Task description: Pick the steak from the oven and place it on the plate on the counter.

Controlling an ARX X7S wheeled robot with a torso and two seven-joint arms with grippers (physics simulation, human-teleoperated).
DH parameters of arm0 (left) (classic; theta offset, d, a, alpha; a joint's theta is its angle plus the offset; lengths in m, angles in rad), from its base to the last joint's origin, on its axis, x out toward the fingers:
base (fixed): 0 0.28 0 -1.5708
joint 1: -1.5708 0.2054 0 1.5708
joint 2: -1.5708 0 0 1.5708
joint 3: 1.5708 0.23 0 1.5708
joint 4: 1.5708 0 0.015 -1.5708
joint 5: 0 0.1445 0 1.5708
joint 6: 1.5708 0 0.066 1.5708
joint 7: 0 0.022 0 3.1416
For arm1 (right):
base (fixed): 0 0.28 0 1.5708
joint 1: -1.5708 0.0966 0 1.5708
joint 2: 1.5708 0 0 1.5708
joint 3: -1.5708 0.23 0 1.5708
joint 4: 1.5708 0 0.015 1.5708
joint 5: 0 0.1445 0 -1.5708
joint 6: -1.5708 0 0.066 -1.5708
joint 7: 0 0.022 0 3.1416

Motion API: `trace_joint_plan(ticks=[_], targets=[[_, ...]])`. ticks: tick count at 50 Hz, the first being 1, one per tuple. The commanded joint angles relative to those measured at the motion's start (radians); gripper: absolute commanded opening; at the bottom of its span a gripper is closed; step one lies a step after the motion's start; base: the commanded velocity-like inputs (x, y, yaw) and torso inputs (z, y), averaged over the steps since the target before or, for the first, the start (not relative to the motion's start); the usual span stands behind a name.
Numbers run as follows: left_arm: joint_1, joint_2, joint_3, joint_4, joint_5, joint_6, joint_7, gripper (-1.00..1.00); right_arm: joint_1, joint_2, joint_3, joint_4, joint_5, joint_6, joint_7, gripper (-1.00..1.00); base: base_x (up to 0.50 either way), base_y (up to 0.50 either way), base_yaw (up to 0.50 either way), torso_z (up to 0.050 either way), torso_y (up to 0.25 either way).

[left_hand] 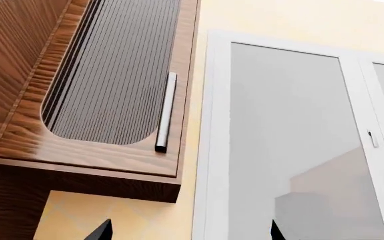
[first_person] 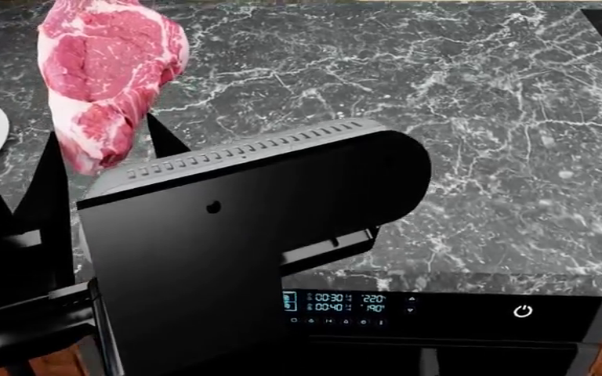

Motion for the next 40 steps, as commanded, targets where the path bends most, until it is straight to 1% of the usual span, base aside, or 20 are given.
trace_joint_plan(ticks=[1,20,25,40], targets=[[0.005,0.009,0.002,0.000,0.006,-0.004,0.000,1.00,0.005,-0.001,0.014,0.003,-0.004,0.011,-0.005,-1.00,0.50,0.00,0.00,0.000,0.000],[0.009,0.014,0.001,0.000,0.009,-0.008,0.000,1.00,0.015,-0.002,0.003,-0.005,-0.011,0.019,-0.004,-1.00,0.50,0.00,0.00,0.000,0.002],[0.011,0.015,0.002,0.000,0.010,-0.010,0.000,1.00,-0.015,-0.002,0.025,-0.009,-0.022,-0.017,-0.023,-1.00,0.00,0.00,0.00,0.000,0.003],[0.009,0.023,0.002,0.000,0.005,-0.018,0.001,1.00,0.016,0.004,0.019,-0.010,-0.031,0.003,-0.001,-1.00,0.00,0.00,0.00,0.000,0.001]])
